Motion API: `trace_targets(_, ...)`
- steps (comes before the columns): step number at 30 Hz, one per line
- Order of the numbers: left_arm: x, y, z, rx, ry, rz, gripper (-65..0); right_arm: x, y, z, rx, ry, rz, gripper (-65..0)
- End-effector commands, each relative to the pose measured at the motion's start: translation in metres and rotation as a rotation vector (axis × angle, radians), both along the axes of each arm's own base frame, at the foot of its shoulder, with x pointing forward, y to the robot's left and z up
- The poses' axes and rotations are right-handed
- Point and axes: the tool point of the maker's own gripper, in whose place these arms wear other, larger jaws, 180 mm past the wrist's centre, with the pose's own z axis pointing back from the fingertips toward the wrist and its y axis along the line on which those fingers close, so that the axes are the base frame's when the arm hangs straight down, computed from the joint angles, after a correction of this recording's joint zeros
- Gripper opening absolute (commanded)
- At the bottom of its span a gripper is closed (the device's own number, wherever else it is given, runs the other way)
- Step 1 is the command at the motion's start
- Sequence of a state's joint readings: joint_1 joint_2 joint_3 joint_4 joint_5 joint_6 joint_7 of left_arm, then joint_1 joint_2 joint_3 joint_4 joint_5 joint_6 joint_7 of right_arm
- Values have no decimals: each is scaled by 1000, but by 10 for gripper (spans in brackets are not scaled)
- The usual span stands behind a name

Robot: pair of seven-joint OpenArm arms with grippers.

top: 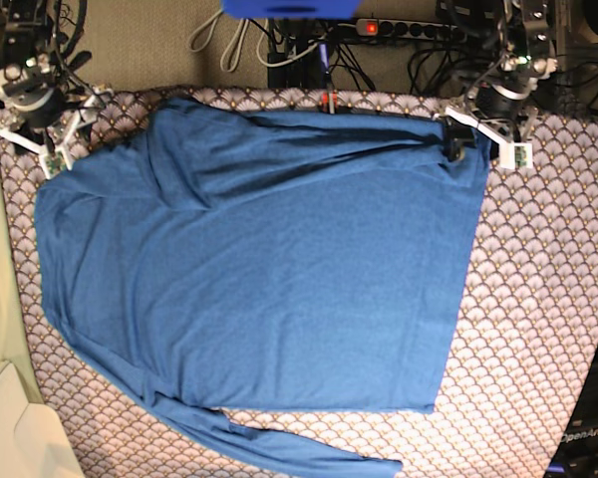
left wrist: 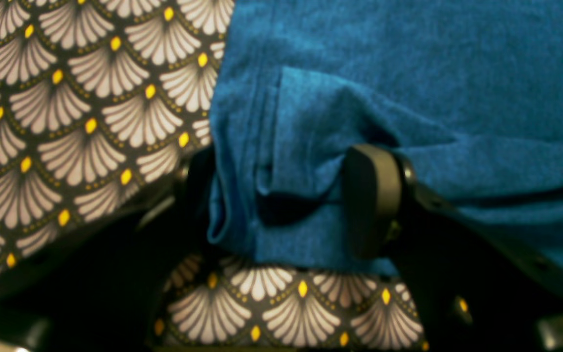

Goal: Fold the T-shirt properly
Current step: 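Lower the right gripper and grasp the collar-edge corner of the shirt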

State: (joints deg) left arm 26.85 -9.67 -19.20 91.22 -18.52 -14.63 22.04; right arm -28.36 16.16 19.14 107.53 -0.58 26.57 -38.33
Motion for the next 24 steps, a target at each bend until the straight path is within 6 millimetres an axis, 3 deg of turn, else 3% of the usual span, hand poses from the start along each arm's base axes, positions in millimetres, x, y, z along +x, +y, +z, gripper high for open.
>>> trace_targets(1,-7,3,-3,8,31,-5,-267,4,3,10,-1,-36,16,-287)
trace_targets(5,-11,3,-3,11,36,-7,-270,4,20,18,21,-55,56,-285)
trace_targets(8,-13,4,-2,14,38,-11,-292,-4,36,13,57,-16,130,-285)
trace_targets(16,-11,4,-2,19,35,-14,-637,-14,48,6,118,-3,107,-285)
trace_targets(20,-10,5,-1,21,33,-13,-646,-16,58,4,150,-7,90,-285)
trace_targets(24,-8,20,4,49,26,-5,-647,-14,67,8,169,-29,84,-285)
